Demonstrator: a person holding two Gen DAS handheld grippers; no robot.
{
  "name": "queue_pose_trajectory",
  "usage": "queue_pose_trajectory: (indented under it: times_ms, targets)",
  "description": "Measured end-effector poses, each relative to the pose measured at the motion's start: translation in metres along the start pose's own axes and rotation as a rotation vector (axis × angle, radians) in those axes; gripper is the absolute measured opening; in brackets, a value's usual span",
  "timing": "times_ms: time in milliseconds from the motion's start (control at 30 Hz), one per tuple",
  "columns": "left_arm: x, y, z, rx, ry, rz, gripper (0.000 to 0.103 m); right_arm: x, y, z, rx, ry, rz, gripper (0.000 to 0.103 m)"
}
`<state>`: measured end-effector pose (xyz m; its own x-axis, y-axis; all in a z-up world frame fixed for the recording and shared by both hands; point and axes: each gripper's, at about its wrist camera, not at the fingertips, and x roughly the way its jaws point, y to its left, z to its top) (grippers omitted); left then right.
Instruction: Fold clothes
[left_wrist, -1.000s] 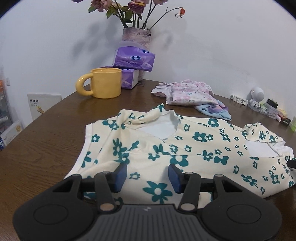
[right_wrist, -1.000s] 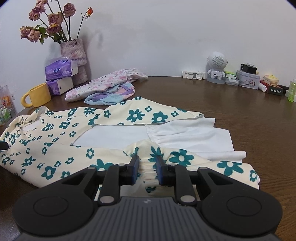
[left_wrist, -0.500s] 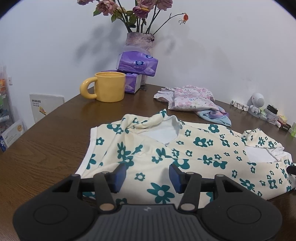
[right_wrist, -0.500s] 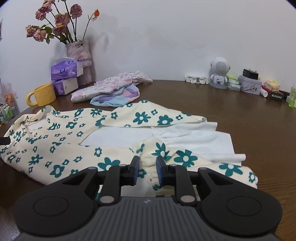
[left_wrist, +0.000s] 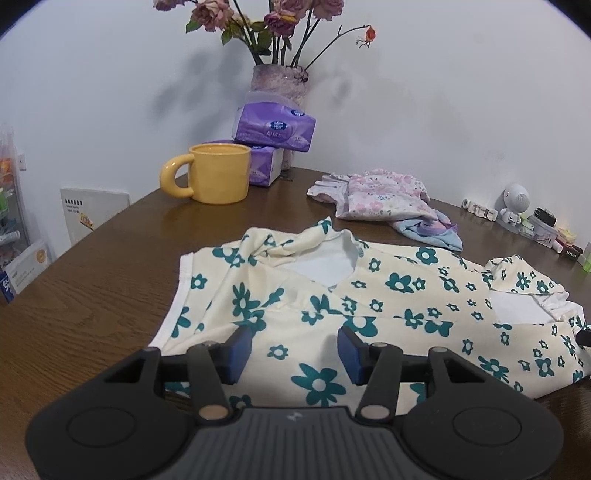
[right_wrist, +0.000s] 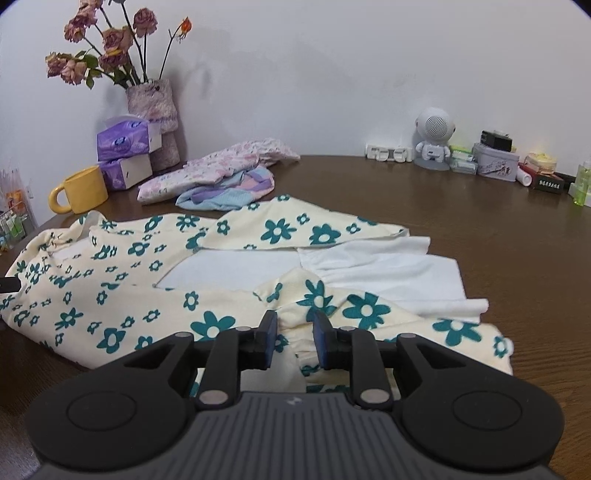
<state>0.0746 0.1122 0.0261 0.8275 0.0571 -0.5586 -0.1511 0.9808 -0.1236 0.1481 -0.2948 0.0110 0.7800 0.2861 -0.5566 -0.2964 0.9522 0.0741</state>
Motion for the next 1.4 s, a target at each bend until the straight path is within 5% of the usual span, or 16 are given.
queue_pose_trajectory:
  times_ms: [400, 600, 700, 1000, 1133, 1400]
  targets:
    - [-0.003, 0.001, 0.013, 0.003, 0.008, -0.036, 0.052, 0.000, -0.008, 0.008, 0.002, 0.037, 0.011, 0.023]
    - [-0.014, -0.011, 0.066, 0.092, -0.045, -0.129, 0.076, -0.022, -0.016, 0.059, -0.080, -0.021, 0.071, 0.046]
    - [0.004, -0.021, 0.103, 0.133, 0.008, -0.200, 0.079, -0.012, -0.016, 0.094, -0.163, 0.002, 0.107, 0.057]
    - [0.115, -0.058, 0.169, 0.294, 0.265, -0.223, 0.076, 0.092, -0.013, 0.178, -0.327, 0.232, 0.174, 0.058]
    - [0.160, -0.061, 0.173, 0.366, 0.351, -0.241, 0.074, 0.146, -0.017, 0.181, -0.342, 0.345, 0.217, 0.052]
    - [0.198, -0.068, 0.164, 0.597, 0.429, -0.357, 0.052, 0.199, -0.014, 0.173, -0.359, 0.457, 0.366, 0.045]
